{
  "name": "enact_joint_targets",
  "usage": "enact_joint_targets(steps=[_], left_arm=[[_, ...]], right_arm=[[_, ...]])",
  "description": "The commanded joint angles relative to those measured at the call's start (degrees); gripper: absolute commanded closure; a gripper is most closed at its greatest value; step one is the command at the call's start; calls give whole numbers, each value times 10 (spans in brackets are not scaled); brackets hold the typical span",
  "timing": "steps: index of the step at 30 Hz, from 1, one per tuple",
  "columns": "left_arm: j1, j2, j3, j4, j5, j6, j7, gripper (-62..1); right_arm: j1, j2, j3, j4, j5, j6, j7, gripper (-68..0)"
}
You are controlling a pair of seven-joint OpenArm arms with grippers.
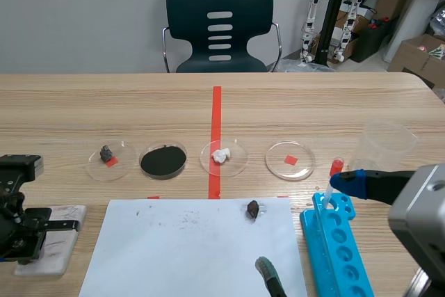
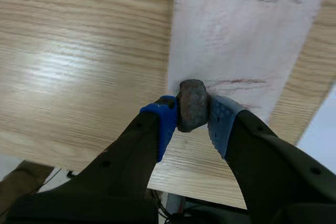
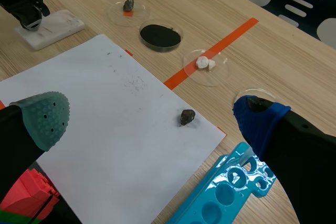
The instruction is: Rub the mineral on the streak plate below the first streak
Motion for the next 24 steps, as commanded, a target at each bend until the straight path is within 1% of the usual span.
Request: enact_joint_targets(steps=[1, 6, 8, 10, 14, 15, 17, 21, 24], left_arm=[[0, -2, -1, 3, -24, -8, -3, -130], [0, -2, -1, 3, -78, -28, -10, -130], [0, -2, -1, 3, -94, -37, -13, -130], [0, -2, -1, 3, -101, -41, -17, -130], [0, -2, -1, 3, -101, -42, -17, -130], [0, -2, -1, 3, -98, -42, -17, -130], [0, -2, -1, 3, -73, -40, -15, -130], [0, -2, -1, 3, -14, -20, -7, -130], [0, -2, -1, 3, 13, -8, -3, -130]], right_arm=[[0, -2, 4, 12, 4, 0, 9, -679], [0, -2, 4, 12, 4, 0, 9, -679], [0, -2, 4, 12, 4, 0, 9, -679], [0, -2, 4, 12, 4, 0, 9, -679], [0, -2, 4, 12, 4, 0, 9, -679], [0, -2, 4, 12, 4, 0, 9, -679], [0, -2, 4, 12, 4, 0, 9, -679], [0, -2, 4, 12, 4, 0, 9, -679], [0, -2, 4, 12, 4, 0, 9, -679]])
